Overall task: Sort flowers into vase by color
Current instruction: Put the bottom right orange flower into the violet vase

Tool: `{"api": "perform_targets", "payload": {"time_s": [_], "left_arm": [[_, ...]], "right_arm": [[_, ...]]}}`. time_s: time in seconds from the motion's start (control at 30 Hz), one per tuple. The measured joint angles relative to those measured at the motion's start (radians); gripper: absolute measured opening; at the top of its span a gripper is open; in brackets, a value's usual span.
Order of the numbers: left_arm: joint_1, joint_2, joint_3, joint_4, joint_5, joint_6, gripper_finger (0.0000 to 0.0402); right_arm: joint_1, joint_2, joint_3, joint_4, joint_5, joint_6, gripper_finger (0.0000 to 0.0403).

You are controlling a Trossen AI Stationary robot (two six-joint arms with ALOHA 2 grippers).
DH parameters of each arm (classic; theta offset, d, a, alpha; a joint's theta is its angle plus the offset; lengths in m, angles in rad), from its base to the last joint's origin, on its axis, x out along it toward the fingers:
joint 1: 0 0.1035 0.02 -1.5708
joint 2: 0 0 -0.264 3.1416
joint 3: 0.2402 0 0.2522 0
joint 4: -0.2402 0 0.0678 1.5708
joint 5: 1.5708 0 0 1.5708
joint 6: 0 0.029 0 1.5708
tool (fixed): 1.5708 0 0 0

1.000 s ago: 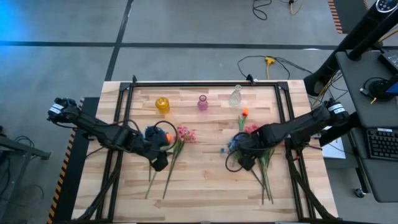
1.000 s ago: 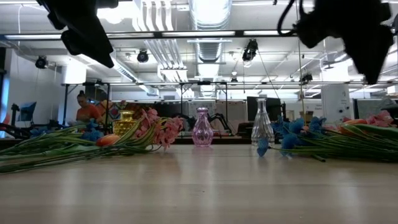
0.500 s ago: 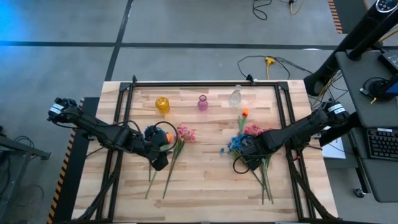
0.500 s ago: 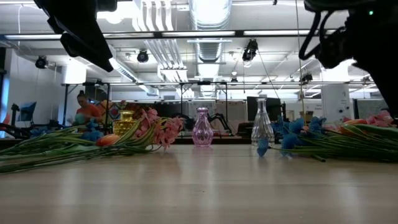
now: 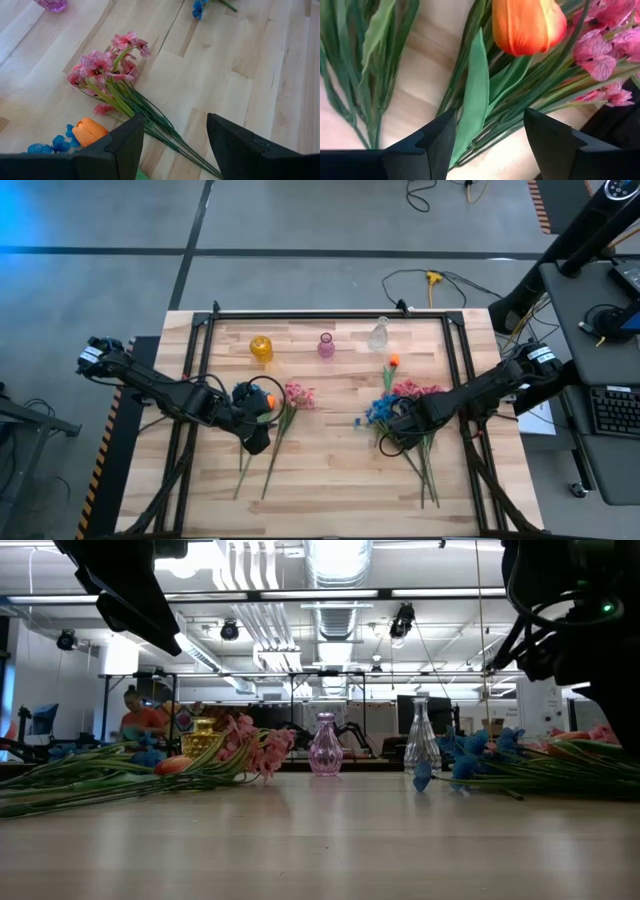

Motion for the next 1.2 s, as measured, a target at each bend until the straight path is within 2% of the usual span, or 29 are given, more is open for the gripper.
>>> {"api": "perform_targets", "payload": {"time_s": [0.47, 1.03, 1.2], "left_arm": [[0.000, 0.000, 0.000, 0.000, 0.000, 0.000, 0.0199], [0.000, 0.000, -0.001, 0.000, 0.000, 0.001, 0.0199], [0.000, -0.001, -0.001, -0.001, 0.000, 0.001, 0.0199]], "right_arm": [[0.000, 0.006, -0.014, 0.045, 0.029, -0.001, 0.0161], [0.000, 0.009, -0.028, 0.055, 0.057, 0.007, 0.0037], [0.000, -0.005, -0.016, 0.043, 0.055, 0.006, 0.0012]]}}
